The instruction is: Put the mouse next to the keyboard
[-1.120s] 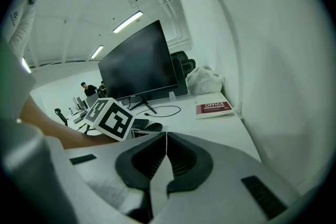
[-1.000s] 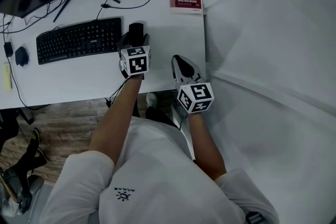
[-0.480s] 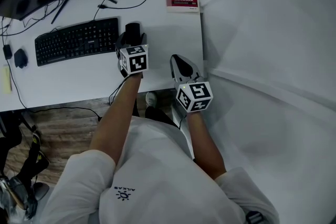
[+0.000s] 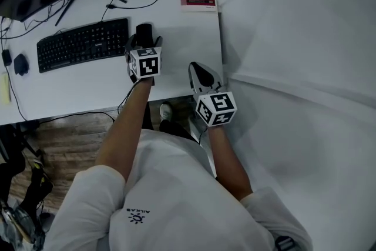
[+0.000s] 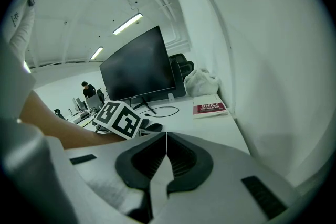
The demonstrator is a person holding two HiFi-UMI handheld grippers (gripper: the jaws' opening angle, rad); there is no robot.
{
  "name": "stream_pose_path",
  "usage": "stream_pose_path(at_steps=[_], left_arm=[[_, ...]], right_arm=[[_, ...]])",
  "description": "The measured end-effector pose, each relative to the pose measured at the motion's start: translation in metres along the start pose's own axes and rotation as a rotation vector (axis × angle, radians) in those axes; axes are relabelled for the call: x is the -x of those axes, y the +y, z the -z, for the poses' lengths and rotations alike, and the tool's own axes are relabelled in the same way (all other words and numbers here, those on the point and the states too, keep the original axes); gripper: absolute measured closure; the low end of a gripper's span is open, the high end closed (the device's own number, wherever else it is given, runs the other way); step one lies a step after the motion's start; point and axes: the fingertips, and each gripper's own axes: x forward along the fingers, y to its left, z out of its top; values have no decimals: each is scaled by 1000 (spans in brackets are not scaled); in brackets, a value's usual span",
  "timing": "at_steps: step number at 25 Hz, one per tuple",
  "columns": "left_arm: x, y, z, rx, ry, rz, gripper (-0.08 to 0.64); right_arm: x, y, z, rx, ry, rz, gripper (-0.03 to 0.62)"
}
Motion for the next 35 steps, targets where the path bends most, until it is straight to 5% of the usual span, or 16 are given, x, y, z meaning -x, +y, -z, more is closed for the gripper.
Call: stream_pose_path(at_steps=[16, 24, 28, 35], left_arm=[[56, -1, 11, -9, -78, -11, 161], [148, -28, 11, -28, -187, 46, 480], [194, -42, 15, -11, -223, 83, 548], [275, -65, 14, -6, -336, 222, 548]], right_arm=[[44, 14, 6, 34, -52, -32, 574], [88, 28, 6, 24, -130, -83, 574], [108, 39, 7, 18, -148, -105, 574], [138, 65, 3, 30, -189, -133, 574]])
